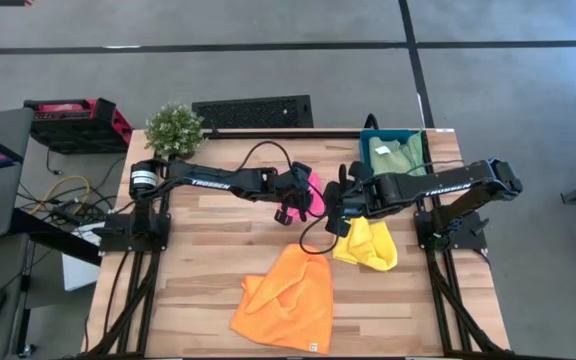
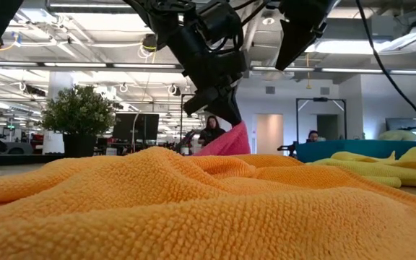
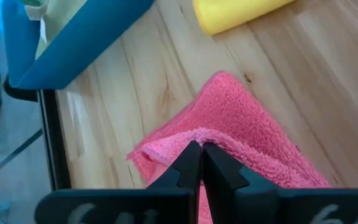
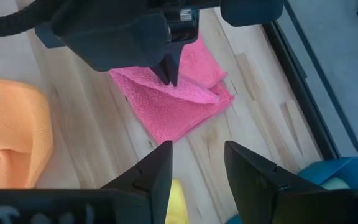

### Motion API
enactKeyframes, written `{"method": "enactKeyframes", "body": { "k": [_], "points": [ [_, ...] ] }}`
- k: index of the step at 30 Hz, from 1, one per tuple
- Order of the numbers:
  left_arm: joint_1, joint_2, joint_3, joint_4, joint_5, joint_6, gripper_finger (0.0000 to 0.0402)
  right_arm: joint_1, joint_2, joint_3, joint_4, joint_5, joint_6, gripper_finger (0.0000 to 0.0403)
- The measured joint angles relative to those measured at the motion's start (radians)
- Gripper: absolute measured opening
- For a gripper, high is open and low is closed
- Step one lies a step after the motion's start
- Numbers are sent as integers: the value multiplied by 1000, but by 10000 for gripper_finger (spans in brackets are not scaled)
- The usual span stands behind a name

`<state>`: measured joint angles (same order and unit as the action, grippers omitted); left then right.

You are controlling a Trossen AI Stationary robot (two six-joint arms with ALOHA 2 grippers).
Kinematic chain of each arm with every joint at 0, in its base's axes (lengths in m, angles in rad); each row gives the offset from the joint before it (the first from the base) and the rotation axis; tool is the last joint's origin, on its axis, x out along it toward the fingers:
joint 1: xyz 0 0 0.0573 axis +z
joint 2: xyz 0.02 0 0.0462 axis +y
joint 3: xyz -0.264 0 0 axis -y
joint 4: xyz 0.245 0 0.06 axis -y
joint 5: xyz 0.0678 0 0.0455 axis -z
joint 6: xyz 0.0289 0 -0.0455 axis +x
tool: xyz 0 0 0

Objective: Fold microfiber towels
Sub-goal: Fold the pink microfiber towel, then put the pink folded microfiber towel into the bin

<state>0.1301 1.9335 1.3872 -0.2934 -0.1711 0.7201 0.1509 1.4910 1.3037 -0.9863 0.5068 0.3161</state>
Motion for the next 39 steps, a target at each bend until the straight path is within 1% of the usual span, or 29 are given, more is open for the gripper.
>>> {"method": "enactKeyframes", "body": {
  "k": [4, 7, 16, 19, 23, 27, 30, 32, 36, 39],
  "points": [
    [1, 0, 0, -2, 1, -3, 16, 0, 0, 0, 0, 0, 0, 167],
    [1, 0, 0, -2, 1, -4, 33, 0, 0, 0, 0, 0, 0, 167],
    [3, 0, 0, 1, 1, -22, 116, 0, 0, 0, 0, 0, 0, 167],
    [3, 0, 0, 4, 1, -26, 136, 0, 0, 0, 0, 0, 0, 166],
    [2, -9, -1, -23, -8, -66, 149, 0, 0, 0, -1, -4, 0, 167],
    [3, -49, -2, -129, -9, -118, 151, -15, 1, 0, -12, -11, 0, 165],
    [3, -87, -2, -229, 11, -166, 151, -53, 1, -14, 15, -60, -2, 161],
    [3, -116, -2, -305, 46, -203, 151, -95, 1, -44, 69, -123, -7, 158],
    [2, -179, -2, -431, 121, -274, 151, -188, 1, -111, 197, -278, 0, 153],
    [2, -227, -1, -493, 163, -319, 151, -241, 4, -160, 321, -333, 58, 150]
  ]
}}
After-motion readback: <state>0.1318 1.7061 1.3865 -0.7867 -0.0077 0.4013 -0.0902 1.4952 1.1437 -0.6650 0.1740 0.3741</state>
